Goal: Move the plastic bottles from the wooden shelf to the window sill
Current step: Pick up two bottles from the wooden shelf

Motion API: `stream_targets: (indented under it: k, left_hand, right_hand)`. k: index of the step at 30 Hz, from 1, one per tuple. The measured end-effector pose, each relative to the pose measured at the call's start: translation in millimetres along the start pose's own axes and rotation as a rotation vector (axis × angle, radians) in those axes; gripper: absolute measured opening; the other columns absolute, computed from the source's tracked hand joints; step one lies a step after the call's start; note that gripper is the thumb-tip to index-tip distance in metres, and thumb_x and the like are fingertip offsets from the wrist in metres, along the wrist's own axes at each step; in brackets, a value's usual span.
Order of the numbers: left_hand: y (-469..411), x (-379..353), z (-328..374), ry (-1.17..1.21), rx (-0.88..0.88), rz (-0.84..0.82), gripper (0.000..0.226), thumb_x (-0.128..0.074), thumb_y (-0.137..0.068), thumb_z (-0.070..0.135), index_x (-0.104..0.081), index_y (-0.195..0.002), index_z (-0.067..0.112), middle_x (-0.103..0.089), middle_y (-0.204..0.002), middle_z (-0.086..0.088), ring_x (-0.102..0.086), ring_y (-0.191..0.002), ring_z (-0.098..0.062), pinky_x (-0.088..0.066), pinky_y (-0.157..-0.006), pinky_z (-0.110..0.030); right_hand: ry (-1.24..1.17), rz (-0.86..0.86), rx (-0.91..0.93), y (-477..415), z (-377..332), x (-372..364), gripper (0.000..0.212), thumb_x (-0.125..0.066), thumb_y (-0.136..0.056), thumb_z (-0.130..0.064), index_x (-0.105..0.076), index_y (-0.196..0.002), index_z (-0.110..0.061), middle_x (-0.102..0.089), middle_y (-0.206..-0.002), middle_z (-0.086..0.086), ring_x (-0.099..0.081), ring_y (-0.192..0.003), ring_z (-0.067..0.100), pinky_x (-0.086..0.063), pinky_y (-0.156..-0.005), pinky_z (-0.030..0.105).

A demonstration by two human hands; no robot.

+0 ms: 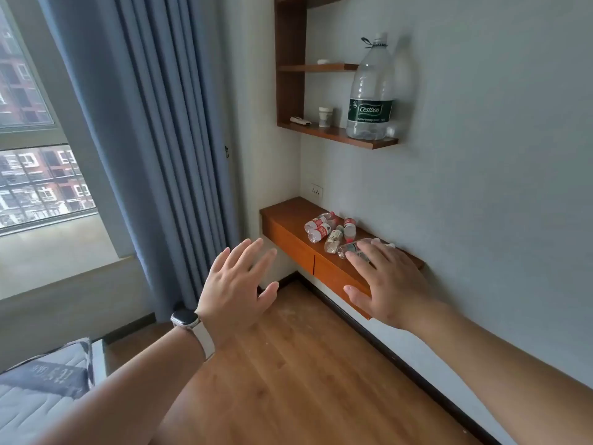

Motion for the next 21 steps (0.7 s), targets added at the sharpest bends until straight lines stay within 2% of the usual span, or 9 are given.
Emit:
stream_targets:
  k: [13,21]
  left_hand:
    - [-127,-99,-9,0.013,-0.002,-0.057,0.058,-0.044,-0.092,0.053,-0.056,-0.139,0.022,-0.055,-0.145,-0.010,-0.048,-0.137,-0.033,-0.038,-0.110,-0.055]
    - [-226,-139,-6,-0.003,0.002,-0.072,0.059,-0.042,-0.092,0.053,-0.056,-0.140,0.022,-0.055,-0.146,-0.010,-0.049,-0.137,-0.034,-0.040,-0.109,-0.056]
  right_hand:
    - [-0.060,-0.074,-0.036,-98,78,-100,0.063,-0.037,-0.092,-0.060,-0.054,-0.136,-0.019,-0.054,-0.140,0.010,-0.048,-0.131,0.032,-0.042,-0.104,0.047]
    - [-0.153,-0.109,-0.010,-185,140,-141,0.067,-0.028,-0.093,-0.063,-0.041,-0.145,-0.023,-0.043,-0.151,0.009,-0.037,-0.140,0.033,-0.037,-0.110,0.053]
Point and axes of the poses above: each hand's wrist, its own y-axis away from the middle knuckle, its own x-axis out of the back of the hand, z = x × y, the point moved 5 cm from there along -y, towards the middle knuckle
